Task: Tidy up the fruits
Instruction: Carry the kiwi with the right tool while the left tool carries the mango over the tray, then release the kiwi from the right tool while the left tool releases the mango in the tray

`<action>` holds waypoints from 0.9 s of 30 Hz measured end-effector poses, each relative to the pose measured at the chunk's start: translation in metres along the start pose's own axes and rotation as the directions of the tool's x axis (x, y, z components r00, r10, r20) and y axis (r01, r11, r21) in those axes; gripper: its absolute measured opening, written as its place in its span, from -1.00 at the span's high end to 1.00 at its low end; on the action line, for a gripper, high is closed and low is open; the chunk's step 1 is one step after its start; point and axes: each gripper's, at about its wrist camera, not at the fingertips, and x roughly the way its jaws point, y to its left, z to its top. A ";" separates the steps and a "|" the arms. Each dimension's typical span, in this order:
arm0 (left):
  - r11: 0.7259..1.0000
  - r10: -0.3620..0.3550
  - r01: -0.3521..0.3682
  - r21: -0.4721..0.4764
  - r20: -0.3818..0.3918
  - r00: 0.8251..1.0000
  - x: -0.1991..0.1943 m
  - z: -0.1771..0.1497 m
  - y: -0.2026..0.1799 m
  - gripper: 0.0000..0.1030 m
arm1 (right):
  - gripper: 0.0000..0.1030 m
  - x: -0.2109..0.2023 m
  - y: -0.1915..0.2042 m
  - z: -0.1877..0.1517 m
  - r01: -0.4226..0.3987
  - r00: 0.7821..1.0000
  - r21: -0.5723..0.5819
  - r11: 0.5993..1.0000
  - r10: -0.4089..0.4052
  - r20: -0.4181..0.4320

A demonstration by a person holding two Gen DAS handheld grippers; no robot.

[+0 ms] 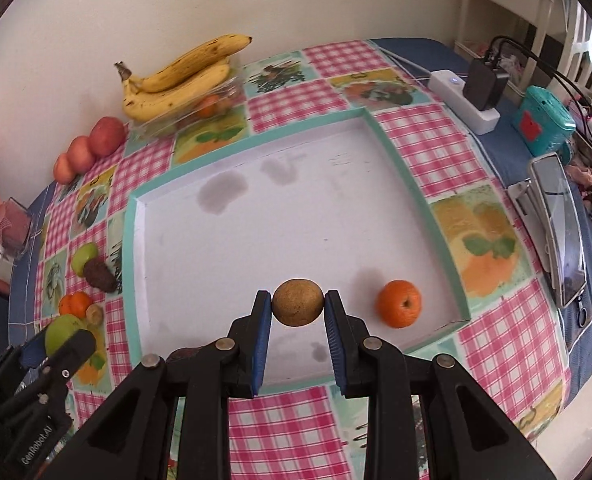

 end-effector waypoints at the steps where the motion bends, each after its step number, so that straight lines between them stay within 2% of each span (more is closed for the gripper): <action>1: 1.000 -0.002 0.002 0.006 -0.003 1.000 0.003 0.000 -0.004 0.03 | 0.45 0.000 -0.002 0.001 0.004 1.000 0.002 1.000 -0.004 0.000; 5: 0.999 -0.025 0.026 0.021 -0.015 1.000 0.019 0.002 -0.017 0.03 | 0.45 0.005 -0.006 0.002 0.008 1.000 0.003 1.000 -0.008 -0.014; 9: 0.999 -0.051 0.050 -0.009 -0.022 0.998 0.036 0.003 -0.019 0.03 | 0.45 0.023 -0.008 -0.003 0.018 0.997 -0.006 1.000 -0.019 -0.071; 16: 0.998 -0.044 0.041 -0.042 -0.077 0.996 0.065 -0.003 -0.020 0.03 | 0.45 0.055 -0.011 -0.013 0.059 0.984 -0.019 0.998 -0.062 -0.165; 25: 0.998 -0.042 0.035 -0.050 -0.158 0.987 0.091 -0.013 -0.025 0.03 | 0.45 0.065 -0.013 -0.018 0.078 0.979 -0.025 0.997 -0.081 -0.186; 27: 0.999 -0.030 0.025 -0.039 -0.151 0.988 0.091 -0.013 -0.028 0.03 | 0.45 0.067 -0.012 -0.019 0.085 0.977 -0.028 0.996 -0.089 -0.194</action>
